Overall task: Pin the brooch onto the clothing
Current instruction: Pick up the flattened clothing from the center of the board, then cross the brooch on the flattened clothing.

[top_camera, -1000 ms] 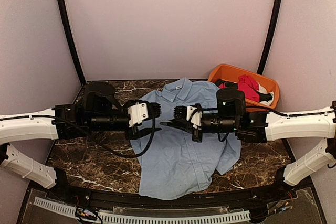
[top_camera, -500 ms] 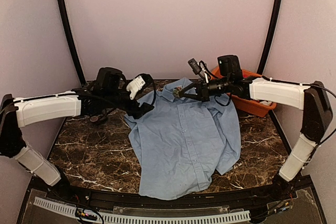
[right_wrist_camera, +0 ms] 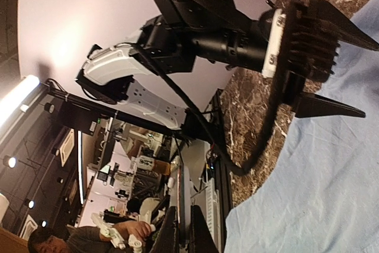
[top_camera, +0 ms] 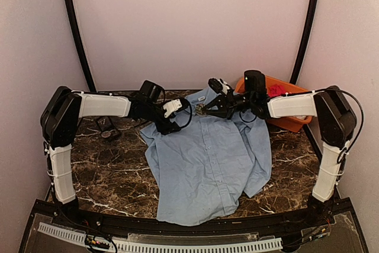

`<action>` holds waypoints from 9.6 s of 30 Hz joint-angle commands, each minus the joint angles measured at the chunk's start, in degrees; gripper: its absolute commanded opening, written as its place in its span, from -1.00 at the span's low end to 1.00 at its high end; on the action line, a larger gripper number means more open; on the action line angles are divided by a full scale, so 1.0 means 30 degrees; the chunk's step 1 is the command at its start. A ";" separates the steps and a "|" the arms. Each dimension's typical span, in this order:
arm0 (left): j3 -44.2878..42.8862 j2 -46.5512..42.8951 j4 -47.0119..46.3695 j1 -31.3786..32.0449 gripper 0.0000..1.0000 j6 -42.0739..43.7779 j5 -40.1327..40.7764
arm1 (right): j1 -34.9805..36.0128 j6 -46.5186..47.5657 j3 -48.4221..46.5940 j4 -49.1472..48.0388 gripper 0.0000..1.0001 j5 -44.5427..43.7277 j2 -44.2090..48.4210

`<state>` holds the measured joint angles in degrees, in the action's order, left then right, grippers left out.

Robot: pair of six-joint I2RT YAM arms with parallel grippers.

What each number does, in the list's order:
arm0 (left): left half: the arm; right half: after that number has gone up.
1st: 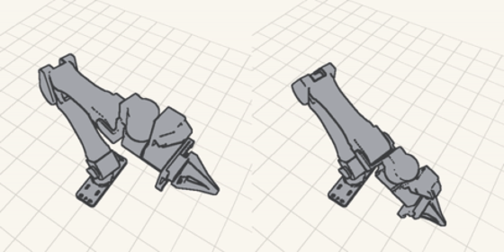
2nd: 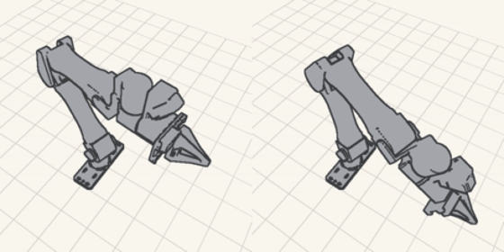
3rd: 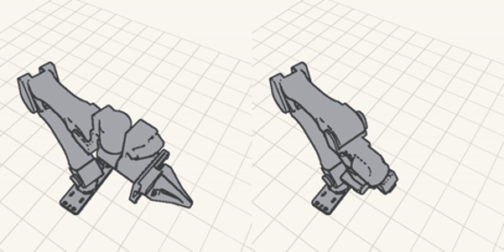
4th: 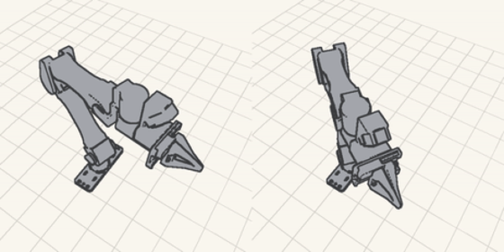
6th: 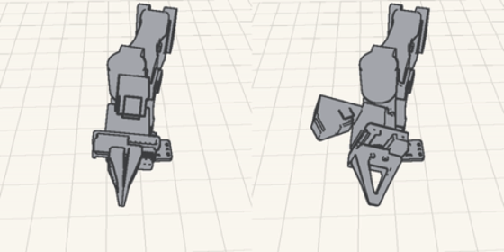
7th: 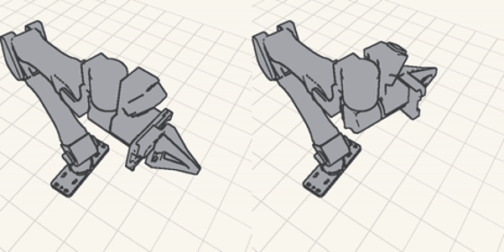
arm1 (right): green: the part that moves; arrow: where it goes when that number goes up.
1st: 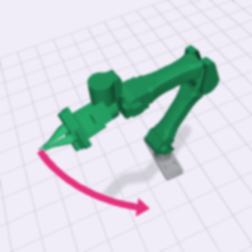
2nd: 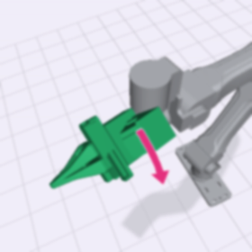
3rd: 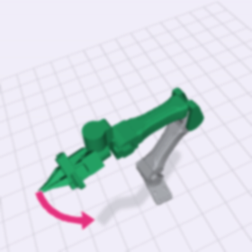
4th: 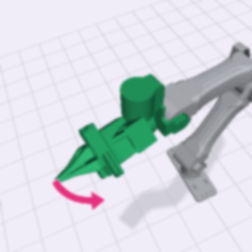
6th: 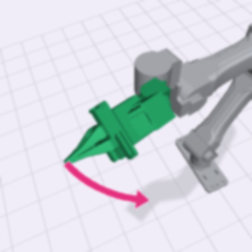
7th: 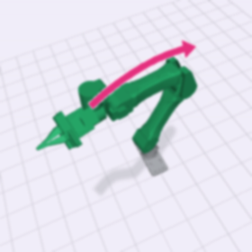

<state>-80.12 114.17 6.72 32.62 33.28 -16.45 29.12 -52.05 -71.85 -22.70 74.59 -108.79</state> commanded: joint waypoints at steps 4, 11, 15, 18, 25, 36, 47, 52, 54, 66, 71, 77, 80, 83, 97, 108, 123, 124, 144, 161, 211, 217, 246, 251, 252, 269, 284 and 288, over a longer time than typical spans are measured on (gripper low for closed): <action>-0.2042 0.1684 0.1619 -0.0507 0.32 0.2333 -0.1303 | -0.0155 -1.7090 0.1646 -1.8720 -1.00 0.0450 -0.2445; -0.2023 0.2353 0.1742 -0.1346 0.23 0.2707 -0.2177 | -0.0176 -1.3699 0.2070 -1.4402 -1.00 -0.0737 -0.1382; -0.2082 0.2502 0.1733 -0.1627 0.23 0.3082 -0.2493 | -0.0102 -1.5490 0.2238 -1.5983 -1.00 -0.1822 -0.1251; -0.2525 0.2826 0.2006 -0.1680 0.22 0.3219 -0.2736 | -0.0021 -1.5222 0.2361 -1.5555 -1.00 -0.2379 -0.0795; -0.4244 0.3949 0.3200 -0.1634 0.21 0.2988 -0.3830 | 0.0044 -1.3689 0.3003 -1.3030 -1.00 -0.3401 0.0366; -0.5138 0.5198 0.4367 -0.0479 0.22 0.3956 -0.2015 | 0.0048 -1.2154 0.2798 -1.0682 -1.00 -0.3492 0.1025; -0.5265 0.5914 0.3821 -0.0386 -0.96 0.3100 -0.1226 | -0.0080 -1.0410 0.2686 -0.8186 -1.00 -0.3134 0.2133; -0.5351 0.4869 0.4325 -0.0386 -0.99 0.2186 -0.2574 | -0.0372 -0.8001 0.1996 -0.5472 -1.00 -0.2032 0.2985; -0.5091 0.3864 0.4352 -0.0386 -0.99 0.1682 -0.2900 | -0.0576 -0.8560 0.2290 -0.6370 -1.00 -0.1285 0.3187; -0.0822 -0.1792 0.0429 -0.0415 -0.99 -0.1214 -0.5891 | -0.0852 -1.8496 0.5009 -2.1352 -1.00 -0.0576 0.1013; -0.0439 -0.2411 -0.0283 -0.0415 -0.99 -0.2364 -0.6667 | -0.0249 -1.9603 0.4543 -2.3236 -1.00 -0.0553 -0.0281; 0.0461 -0.3506 -0.0692 -0.0415 -0.99 -0.2668 -0.6649 | 0.0395 -2.0863 0.3652 -2.5144 -1.00 -0.0897 -0.2361; 0.0712 -0.3817 -0.0710 -0.0419 -0.99 -0.2665 -0.6617 | 0.0663 -2.1124 0.2847 -2.5158 -1.00 -0.1098 -0.3090; 0.0972 -0.4061 -0.0826 -0.0415 -0.99 -0.2824 -0.6687 | 0.0706 -2.1685 0.2278 -2.5158 -1.00 -0.1956 -0.3966; 0.1560 -0.4596 -0.0827 -0.0415 -0.99 -0.3068 -0.7400 | 0.1507 -2.2113 -0.5711 -2.5158 -1.00 0.0951 -0.8741; 0.1392 -0.4600 -0.0147 -0.0415 -0.99 -0.2472 -0.7143 | 0.1496 -2.1250 -0.4072 -2.5158 -1.00 0.3150 -0.7275; 0.1334 -0.4803 0.0118 -0.0415 -0.99 -0.2580 -0.7480 | 0.1500 -2.1122 -0.5002 -2.5158 -1.00 0.3446 -0.8113; 0.1334 -0.4863 0.0129 -0.0415 -0.99 -0.2592 -0.7478 | 0.1506 -2.1172 -0.5141 -2.5158 -1.00 0.3412 -0.8182; 0.1334 -0.4812 0.0045 -0.0415 -0.99 -0.2691 -0.7682 | 0.1417 -2.1408 -0.5920 -2.5158 -1.00 0.3484 -0.9485; 0.1333 -0.4913 0.0133 -0.0415 -0.99 -0.2669 -0.7929 | 0.0756 -2.1577 -0.6650 -2.5149 -1.00 0.3468 -1.0121; 0.1349 -0.4697 0.0031 -0.0417 -0.99 -0.2595 -0.7796 | 0.1415 -2.1590 -0.5467 -2.5156 -1.00 0.2012 -0.9042; 0.1359 -0.4747 0.0123 -0.0415 -0.99 -0.2586 -0.7836 | 0.1346 -2.1356 -0.5842 -2.5158 -1.00 0.2074 -0.9549; 0.5208 -0.6652 -0.9504 -0.0742 -0.99 -0.9919 -1.1080 | 0.1865 -1.8365 -0.3230 -2.5162 -1.00 -0.0954 -0.5758; 0.5605 -0.7105 -1.1130 -0.0760 -0.99 -1.1482 -1.1540 | 0.2287 -1.8812 -0.2768 -2.5188 -1.00 -0.1725 -0.4895; 0.5623 -0.7170 -1.1329 -0.0750 -0.99 -1.1697 -1.1583 | 0.2411 -1.8920 -0.2749 -2.5180 -1.00 -0.1832 -0.4828; 0.5712 -0.7730 -1.1715 -0.0940 -0.99 -1.2004 -1.1781 | 0.2184 -1.8079 -0.0629 -2.5180 -1.00 -0.1461 -0.2995; 0.5631 -0.7636 -1.1634 -0.0942 -0.99 -1.1835 -1.1721 | 0.2161 -1.7805 -0.0572 -2.5184 -1.00 -0.0909 -0.3325; 0.5425 -0.7590 -1.1595 -0.0944 -0.99 -1.1852 -1.1794 | 0.2196 -1.7719 -0.0261 -2.5180 -1.00 -0.0819 -0.3442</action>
<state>-63.59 93.93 -26.55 30.11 -2.37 -50.48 35.22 -106.32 -73.89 -75.46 70.98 -119.15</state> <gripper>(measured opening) 0.010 0.023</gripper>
